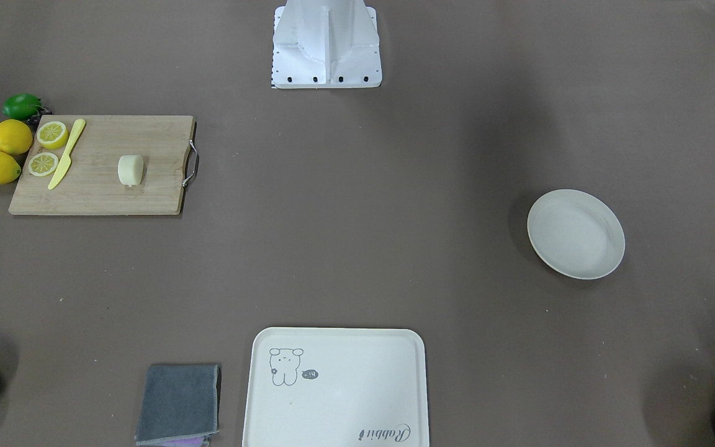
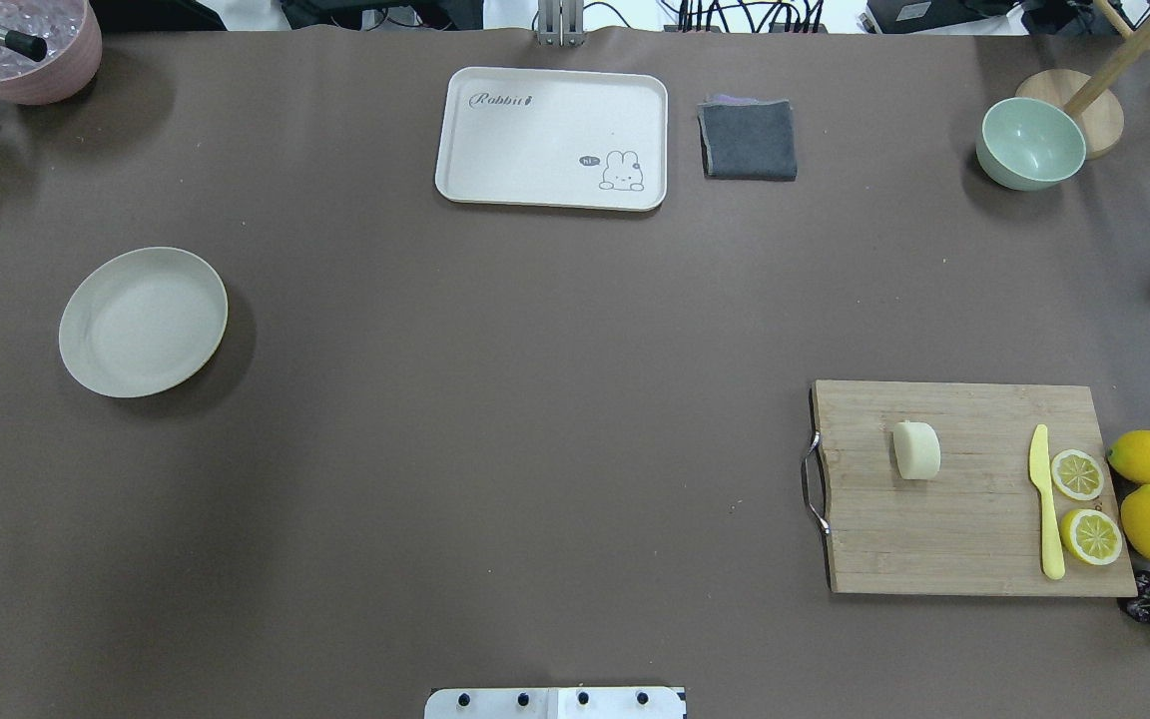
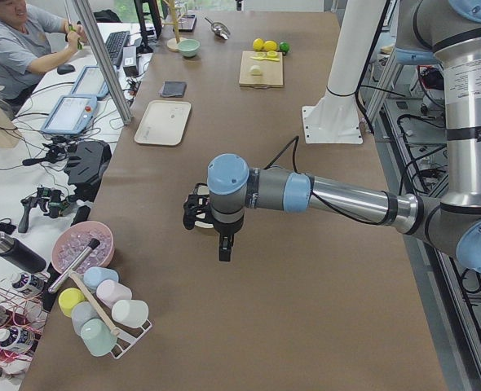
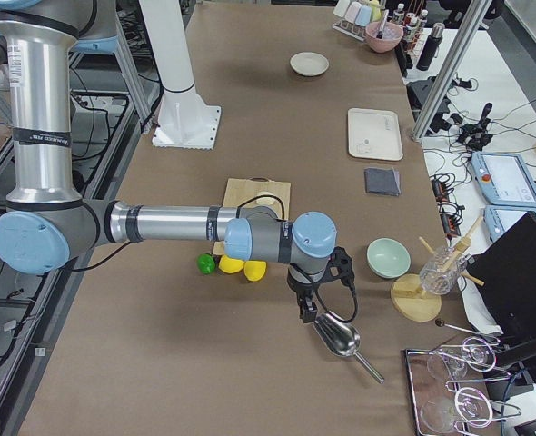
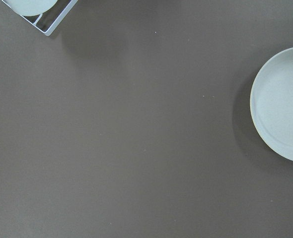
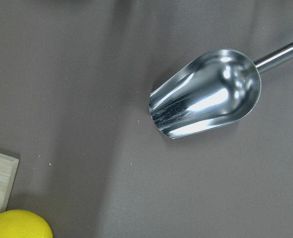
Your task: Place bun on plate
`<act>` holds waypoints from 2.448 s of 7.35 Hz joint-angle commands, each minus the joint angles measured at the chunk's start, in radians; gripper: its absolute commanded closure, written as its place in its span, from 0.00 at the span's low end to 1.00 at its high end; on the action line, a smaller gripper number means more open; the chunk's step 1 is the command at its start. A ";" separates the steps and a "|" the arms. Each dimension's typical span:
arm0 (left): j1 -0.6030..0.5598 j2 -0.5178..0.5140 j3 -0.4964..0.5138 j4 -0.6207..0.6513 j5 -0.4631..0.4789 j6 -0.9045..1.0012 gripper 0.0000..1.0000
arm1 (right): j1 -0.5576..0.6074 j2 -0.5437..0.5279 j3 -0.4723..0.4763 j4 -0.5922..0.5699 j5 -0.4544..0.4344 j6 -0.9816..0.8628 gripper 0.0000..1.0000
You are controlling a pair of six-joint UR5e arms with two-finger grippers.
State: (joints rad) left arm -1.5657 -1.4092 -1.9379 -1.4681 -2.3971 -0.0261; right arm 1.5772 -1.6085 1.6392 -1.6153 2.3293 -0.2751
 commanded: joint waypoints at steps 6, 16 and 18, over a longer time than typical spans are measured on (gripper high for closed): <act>0.001 -0.002 -0.048 -0.006 -0.008 -0.012 0.03 | -0.003 -0.021 0.011 0.002 0.022 -0.001 0.00; -0.057 0.061 -0.151 -0.058 -0.068 -0.012 0.03 | -0.003 -0.054 0.019 0.003 0.033 -0.012 0.00; -0.057 0.064 -0.156 -0.063 -0.156 -0.155 0.03 | -0.003 -0.080 0.060 0.003 0.038 -0.009 0.00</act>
State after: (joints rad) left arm -1.6229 -1.3466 -2.0912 -1.5271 -2.4934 -0.0788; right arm 1.5739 -1.6722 1.6698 -1.6122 2.3647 -0.2860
